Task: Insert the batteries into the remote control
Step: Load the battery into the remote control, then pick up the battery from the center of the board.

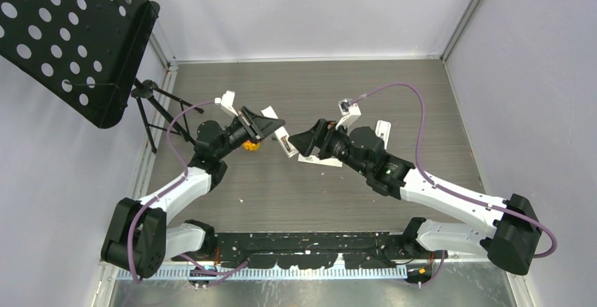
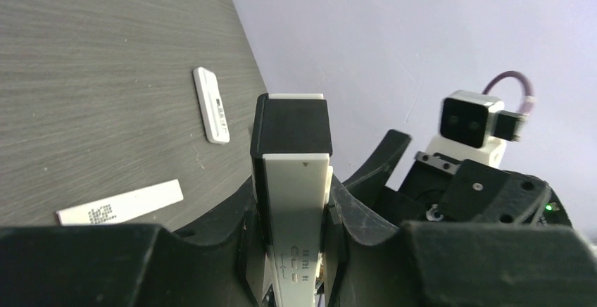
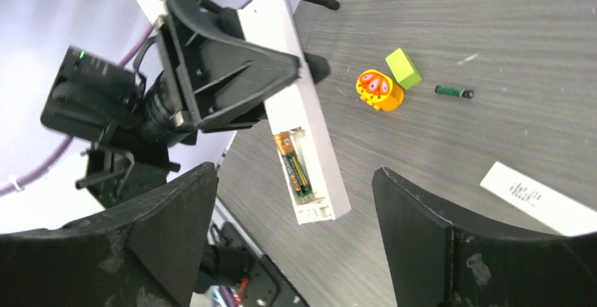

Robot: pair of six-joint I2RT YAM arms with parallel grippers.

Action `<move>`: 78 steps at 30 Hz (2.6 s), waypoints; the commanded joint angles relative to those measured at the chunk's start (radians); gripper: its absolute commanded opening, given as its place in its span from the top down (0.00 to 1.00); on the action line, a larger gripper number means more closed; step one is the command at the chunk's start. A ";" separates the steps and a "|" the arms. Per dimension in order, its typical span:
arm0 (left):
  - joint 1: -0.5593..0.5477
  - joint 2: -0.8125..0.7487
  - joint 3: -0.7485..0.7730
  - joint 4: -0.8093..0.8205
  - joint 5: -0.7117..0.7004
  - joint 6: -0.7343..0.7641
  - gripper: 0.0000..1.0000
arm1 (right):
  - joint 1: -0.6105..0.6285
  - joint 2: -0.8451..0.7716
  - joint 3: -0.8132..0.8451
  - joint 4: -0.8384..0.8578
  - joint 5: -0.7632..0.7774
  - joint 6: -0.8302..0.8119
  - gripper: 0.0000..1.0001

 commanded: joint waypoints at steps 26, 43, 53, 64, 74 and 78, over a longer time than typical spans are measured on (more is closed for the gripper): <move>0.006 0.000 0.079 0.267 -0.102 -0.049 1.00 | -0.069 0.252 0.049 0.386 -0.083 0.578 0.12; 0.006 -0.003 0.100 0.195 -0.087 -0.061 1.00 | -0.078 0.288 0.070 0.402 -0.170 0.557 0.43; 0.006 0.015 0.125 0.160 -0.073 -0.132 1.00 | -0.078 0.303 0.060 0.452 -0.197 0.547 0.58; 0.051 0.014 0.114 0.080 -0.037 0.000 1.00 | -0.132 0.262 -0.025 0.542 -0.237 0.470 0.20; 0.149 -0.225 0.047 -0.455 -0.168 0.416 1.00 | -0.270 0.216 -0.010 0.054 -0.147 0.104 0.21; 0.149 -0.320 0.030 -0.574 -0.214 0.488 1.00 | -0.270 0.395 0.150 -0.109 -0.256 -0.101 0.26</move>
